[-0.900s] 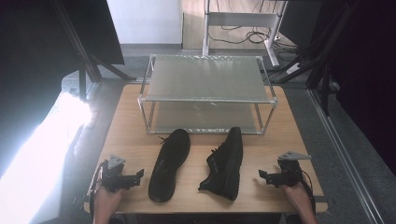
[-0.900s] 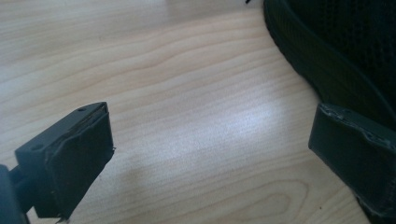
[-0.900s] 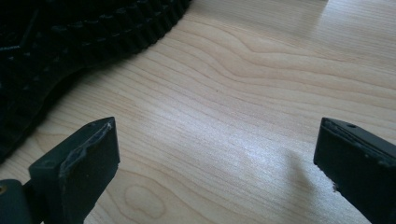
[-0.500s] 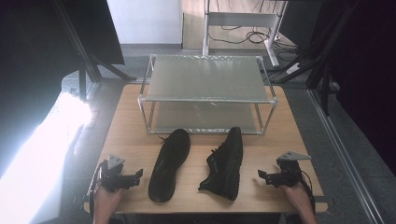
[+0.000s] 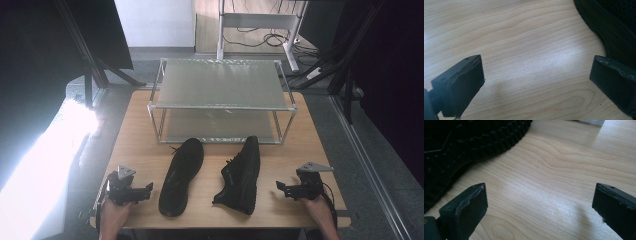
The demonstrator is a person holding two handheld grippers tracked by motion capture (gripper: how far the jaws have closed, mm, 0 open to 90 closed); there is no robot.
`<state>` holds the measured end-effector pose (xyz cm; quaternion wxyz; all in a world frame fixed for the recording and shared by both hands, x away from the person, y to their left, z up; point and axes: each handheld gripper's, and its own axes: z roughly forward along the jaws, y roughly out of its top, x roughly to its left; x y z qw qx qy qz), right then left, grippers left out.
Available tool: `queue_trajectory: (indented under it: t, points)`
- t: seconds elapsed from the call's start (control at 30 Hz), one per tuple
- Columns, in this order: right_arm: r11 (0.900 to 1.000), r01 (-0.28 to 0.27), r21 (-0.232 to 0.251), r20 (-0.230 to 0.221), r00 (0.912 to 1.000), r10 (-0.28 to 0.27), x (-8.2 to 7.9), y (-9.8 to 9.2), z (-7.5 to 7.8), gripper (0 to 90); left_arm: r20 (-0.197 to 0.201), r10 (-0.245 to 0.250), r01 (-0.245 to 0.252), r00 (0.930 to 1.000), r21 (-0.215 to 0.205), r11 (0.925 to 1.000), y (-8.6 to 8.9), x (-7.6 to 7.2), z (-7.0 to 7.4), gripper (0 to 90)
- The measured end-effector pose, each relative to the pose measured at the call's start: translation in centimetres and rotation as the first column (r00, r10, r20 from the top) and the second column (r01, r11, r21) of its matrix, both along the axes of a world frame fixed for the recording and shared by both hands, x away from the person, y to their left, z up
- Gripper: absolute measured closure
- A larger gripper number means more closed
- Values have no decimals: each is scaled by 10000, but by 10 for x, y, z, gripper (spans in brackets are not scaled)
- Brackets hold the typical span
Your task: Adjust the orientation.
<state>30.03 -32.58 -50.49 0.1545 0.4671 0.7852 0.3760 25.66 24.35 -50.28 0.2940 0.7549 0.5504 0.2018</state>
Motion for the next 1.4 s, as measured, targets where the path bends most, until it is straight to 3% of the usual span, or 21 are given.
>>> queue_trajectory:
  t: [0.33, 0.47, 0.57, 0.7, 0.8, 0.93, 1.03, 1.4]
  points:
    - [9998, 137, -129, 14, 9999, -137, 0, 0, 0, 10, -191, -291, 291, 9994, -42, 9996, -5, 0, -3, 0]
    - [9997, 167, -170, 18, 9999, -167, 0, 0, 0, 17, -358, -504, 511, 9981, 201, 9985, -10, 0, -5, 0]
    - [9997, 181, -180, 2, 9998, -181, 0, 0, 0, 24, -430, -1036, 1048, 9937, 266, 9941, -20, -1, -5, 0]
    - [9997, 180, -172, -13, 9998, -180, 0, 1, 0, 26, -346, -1062, 1080, 9937, 561, 9926, -25, -2, -4, 0]
    - [9998, 134, -161, -23, 9999, -134, 0, 1, 0, 29, -357, -1043, 1057, 9939, 398, 9936, -25, -4, -4, 12]
    - [9998, 118, -150, -18, 9999, -118, 1, 2, 0, 30, -528, -1500, 1511, 9873, 183, 9883, -31, -5, -5, 0]
    - [9998, 109, -144, -10, 9999, -109, 1, 2, 0, 30, -447, -1660, 1680, 9851, 453, 9847, -43, -8, -3, 0]
    - [9998, 102, -162, -43, 9999, -103, 2, 2, 0, 30, -493, -2145, 2173, 9755, 598, 9743, -65, -10, -4, 0]
